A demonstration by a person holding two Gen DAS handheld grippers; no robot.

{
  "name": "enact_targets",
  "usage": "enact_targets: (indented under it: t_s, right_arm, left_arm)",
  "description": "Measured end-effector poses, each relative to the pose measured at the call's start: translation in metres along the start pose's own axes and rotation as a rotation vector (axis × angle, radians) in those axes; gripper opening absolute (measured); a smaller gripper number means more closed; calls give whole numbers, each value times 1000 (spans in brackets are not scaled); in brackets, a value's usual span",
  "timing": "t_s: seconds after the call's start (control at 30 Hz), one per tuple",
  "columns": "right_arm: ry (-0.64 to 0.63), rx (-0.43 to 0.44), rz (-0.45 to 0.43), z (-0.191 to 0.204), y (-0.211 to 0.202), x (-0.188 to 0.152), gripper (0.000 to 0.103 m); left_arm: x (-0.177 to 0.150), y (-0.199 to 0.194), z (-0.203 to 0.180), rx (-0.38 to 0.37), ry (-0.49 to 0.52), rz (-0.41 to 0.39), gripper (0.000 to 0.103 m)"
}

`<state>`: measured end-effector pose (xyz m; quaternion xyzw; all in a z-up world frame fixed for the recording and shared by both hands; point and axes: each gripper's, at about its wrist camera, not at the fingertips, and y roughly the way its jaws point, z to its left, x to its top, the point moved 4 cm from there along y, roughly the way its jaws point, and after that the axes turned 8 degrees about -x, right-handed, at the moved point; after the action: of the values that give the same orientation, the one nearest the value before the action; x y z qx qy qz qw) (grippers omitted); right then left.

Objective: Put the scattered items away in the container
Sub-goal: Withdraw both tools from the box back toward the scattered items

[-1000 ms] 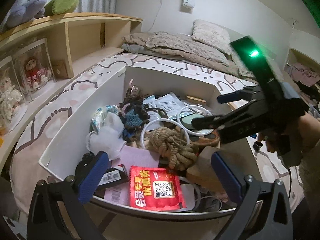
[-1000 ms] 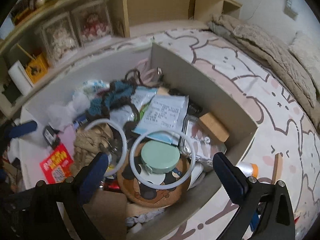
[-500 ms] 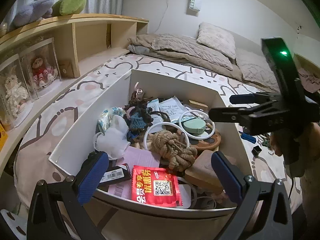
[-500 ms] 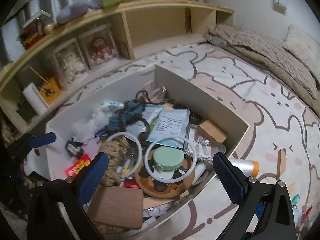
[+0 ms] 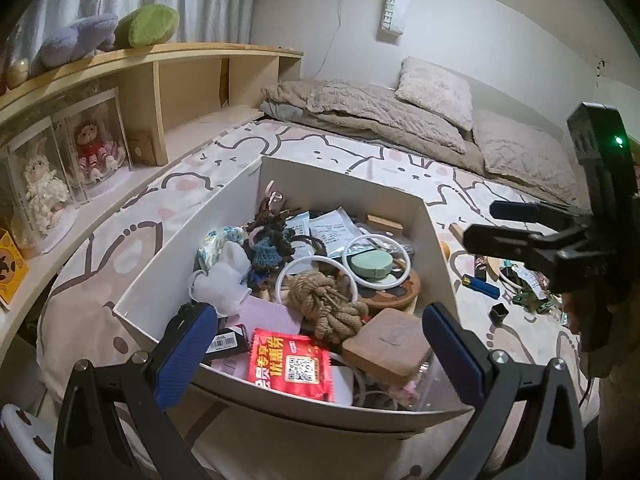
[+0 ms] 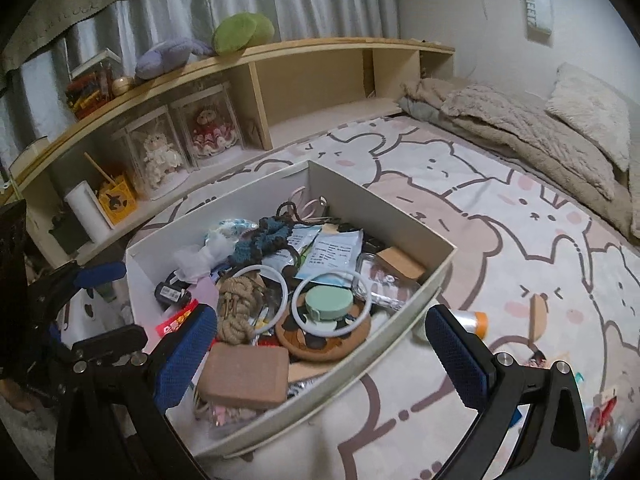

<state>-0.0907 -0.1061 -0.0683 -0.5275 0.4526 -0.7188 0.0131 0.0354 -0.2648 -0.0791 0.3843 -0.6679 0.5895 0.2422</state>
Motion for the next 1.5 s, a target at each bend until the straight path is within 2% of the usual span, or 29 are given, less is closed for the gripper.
enact_targets:
  t_s: [0.6,0.9,1.17,1.5]
  right_arm:
    - [21,-65,-123,-21,-102,-30,103]
    - [19,-108,-176,-28,-144,-46,103]
    - [41,-131,-218,-35,-172,-54,103]
    - [47,-170,-234,-42,-191,-69,103]
  left_arm:
    - [6,-47,-54,3,45,-64,103]
    - [7,-73,-86,-24,71,-107,103]
    - [11,-90,-113,-35,110,-135,103]
    - [12,-99,-129,-44,116,-147,103]
